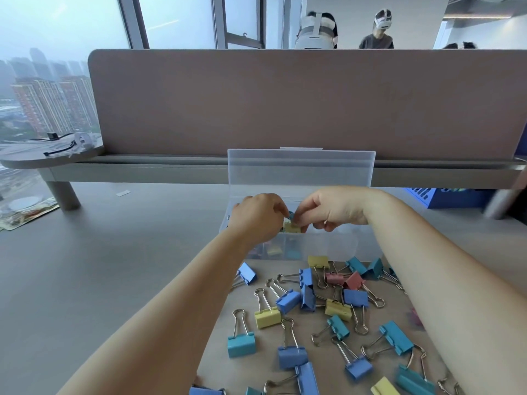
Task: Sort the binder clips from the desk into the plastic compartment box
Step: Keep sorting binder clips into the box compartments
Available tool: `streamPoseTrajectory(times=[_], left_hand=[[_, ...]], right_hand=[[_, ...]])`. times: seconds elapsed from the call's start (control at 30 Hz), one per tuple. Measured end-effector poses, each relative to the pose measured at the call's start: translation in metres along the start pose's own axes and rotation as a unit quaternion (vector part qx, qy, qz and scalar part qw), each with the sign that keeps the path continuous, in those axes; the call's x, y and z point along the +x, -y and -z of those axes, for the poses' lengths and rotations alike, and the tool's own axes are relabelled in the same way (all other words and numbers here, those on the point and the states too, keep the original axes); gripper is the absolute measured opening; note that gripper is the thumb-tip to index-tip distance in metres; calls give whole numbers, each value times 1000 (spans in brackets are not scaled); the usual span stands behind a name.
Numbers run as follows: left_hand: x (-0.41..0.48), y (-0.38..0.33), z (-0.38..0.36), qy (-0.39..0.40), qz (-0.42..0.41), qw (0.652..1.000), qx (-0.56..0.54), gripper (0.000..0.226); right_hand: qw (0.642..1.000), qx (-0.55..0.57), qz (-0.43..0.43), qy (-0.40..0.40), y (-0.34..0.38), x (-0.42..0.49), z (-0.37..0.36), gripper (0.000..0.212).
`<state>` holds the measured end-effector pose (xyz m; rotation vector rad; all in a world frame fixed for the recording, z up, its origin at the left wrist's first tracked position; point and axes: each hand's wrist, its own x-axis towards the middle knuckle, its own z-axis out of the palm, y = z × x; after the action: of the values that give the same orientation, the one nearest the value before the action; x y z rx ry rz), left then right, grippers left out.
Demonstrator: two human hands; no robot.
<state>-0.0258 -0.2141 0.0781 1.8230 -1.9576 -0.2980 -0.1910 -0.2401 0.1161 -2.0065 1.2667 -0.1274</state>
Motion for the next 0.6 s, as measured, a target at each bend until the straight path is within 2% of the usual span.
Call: streamPoseTrajectory(times=[0.17,0.33,0.5,0.6], left_hand=[[-6,0,3,-11,-11,999,-41,30],[-11,3,4,33,-16,999,-21,30],[-14,3,3,87,-28,994,66,40],[-15,0,4,86,-22,994,59,41]], right_hand=[[990,-137,1,-35,3,12,-14,11],[974,-222,-20,-36,16,16,-18,18],[972,-233,-23,-36,17,9,-18,37],[981,-170,-2,-89,13,-1,-16,38]])
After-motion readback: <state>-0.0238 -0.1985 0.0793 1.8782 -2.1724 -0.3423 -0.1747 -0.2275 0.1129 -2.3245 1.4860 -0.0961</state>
